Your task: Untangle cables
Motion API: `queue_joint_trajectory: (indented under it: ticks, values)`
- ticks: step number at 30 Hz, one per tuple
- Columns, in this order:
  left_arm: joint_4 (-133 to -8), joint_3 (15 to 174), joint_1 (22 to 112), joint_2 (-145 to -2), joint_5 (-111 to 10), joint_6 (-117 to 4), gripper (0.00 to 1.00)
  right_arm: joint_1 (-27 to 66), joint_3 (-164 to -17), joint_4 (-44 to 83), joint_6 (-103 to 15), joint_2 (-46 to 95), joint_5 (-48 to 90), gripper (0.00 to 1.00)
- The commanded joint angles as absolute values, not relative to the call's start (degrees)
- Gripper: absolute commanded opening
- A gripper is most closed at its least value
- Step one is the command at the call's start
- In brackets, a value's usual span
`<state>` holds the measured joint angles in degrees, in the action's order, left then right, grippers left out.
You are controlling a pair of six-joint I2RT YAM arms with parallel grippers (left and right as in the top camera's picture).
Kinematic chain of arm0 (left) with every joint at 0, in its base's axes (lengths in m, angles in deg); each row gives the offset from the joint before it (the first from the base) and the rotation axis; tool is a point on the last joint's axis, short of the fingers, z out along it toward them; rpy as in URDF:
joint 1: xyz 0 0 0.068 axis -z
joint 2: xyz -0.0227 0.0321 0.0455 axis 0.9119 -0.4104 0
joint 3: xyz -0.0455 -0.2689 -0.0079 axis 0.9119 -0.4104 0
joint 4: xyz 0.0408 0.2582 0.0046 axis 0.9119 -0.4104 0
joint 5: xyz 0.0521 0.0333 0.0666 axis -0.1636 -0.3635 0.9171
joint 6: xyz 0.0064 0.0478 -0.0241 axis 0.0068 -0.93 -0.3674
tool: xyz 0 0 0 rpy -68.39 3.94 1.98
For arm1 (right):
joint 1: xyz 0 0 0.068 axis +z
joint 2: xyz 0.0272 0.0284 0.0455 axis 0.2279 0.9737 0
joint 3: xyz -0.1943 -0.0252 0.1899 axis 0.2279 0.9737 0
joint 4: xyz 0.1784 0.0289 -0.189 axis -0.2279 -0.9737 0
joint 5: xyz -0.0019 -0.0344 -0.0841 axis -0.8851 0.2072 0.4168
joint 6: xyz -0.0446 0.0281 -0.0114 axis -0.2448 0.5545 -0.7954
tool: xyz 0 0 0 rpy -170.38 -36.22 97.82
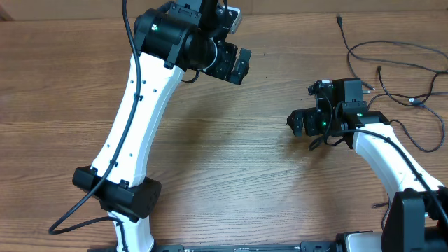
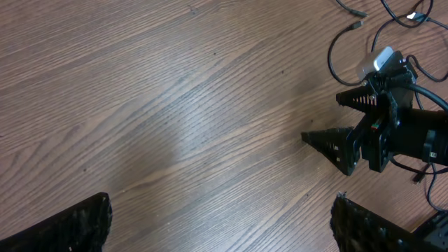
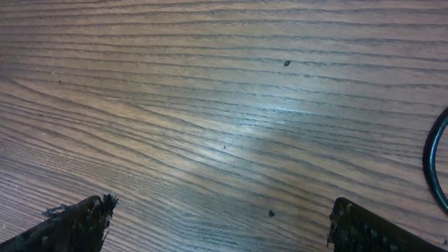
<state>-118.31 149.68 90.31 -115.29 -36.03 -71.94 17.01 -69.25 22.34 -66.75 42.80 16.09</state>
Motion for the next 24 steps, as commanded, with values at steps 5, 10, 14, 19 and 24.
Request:
queue_joint_trajectory:
  ticks: [5,10,14,19,24]
  values:
    - [-118.29,150.55,90.15,-114.48,-35.73,-72.84,0.99,17.23,-70.30,22.67,-66.97,42.96,16.48,1.00]
    - [-118.29,150.55,90.15,-114.48,-35.73,-72.82,1.00,17.23,-70.30,22.67,-66.97,42.96,16.48,1.00]
    - [-118.29,150.55,90.13,-114.48,-35.73,-72.84,1.00,17.23,-70.30,22.67,-66.97,42.96,16.48,1.00]
    - [-118.29,150.55,90.00,-114.76,-35.49,-72.84,1.00,17.23,-70.30,22.67,-66.97,42.96,16.48,1.00]
    - [-118.29,150.55,90.15,-114.85,-35.27,-72.82,0.99,17.23,-70.30,22.67,-66.97,42.96,16.48,1.00]
